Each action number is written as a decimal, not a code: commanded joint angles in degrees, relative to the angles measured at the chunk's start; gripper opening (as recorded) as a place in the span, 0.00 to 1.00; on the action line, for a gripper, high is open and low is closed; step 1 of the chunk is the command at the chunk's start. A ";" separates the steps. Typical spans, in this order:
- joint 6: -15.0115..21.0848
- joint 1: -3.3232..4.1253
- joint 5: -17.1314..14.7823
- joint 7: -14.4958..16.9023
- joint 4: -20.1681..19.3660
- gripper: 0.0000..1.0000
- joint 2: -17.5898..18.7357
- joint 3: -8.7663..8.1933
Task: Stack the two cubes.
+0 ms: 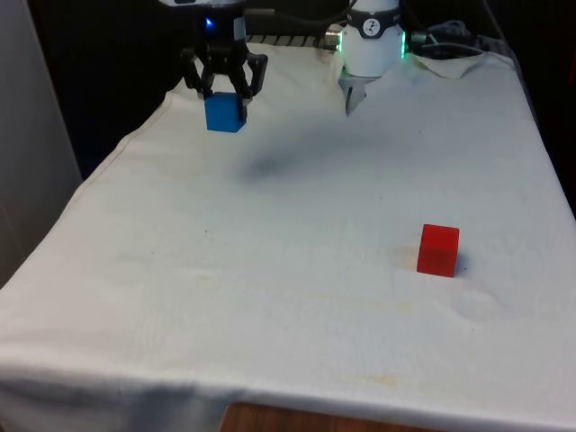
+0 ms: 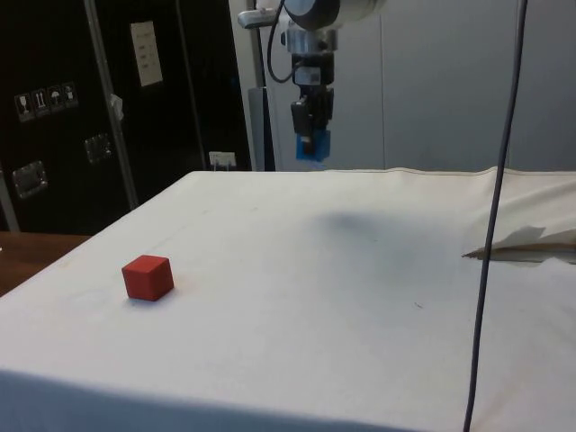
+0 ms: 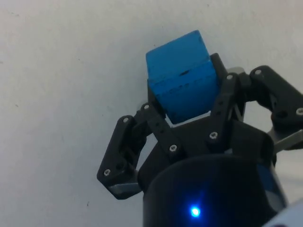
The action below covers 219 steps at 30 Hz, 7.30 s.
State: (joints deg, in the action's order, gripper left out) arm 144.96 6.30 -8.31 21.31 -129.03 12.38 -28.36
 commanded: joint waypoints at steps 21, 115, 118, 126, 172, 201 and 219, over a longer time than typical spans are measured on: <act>-6.25 0.63 2.41 -7.79 7.73 0.03 0.86 3.67; -20.57 2.81 9.00 -29.97 39.82 0.03 19.19 22.40; -20.34 3.04 9.05 -30.60 40.11 0.03 19.65 22.86; -19.65 3.50 9.68 -32.31 40.05 0.03 20.45 24.18; -15.18 4.35 11.80 -37.47 39.88 0.03 26.07 29.34; -11.23 3.15 11.46 -36.61 39.13 0.03 28.02 29.56; -10.60 2.81 11.57 -36.61 38.50 0.08 27.85 29.51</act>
State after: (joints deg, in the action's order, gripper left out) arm 133.90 9.28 3.55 -15.58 -90.13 40.51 0.92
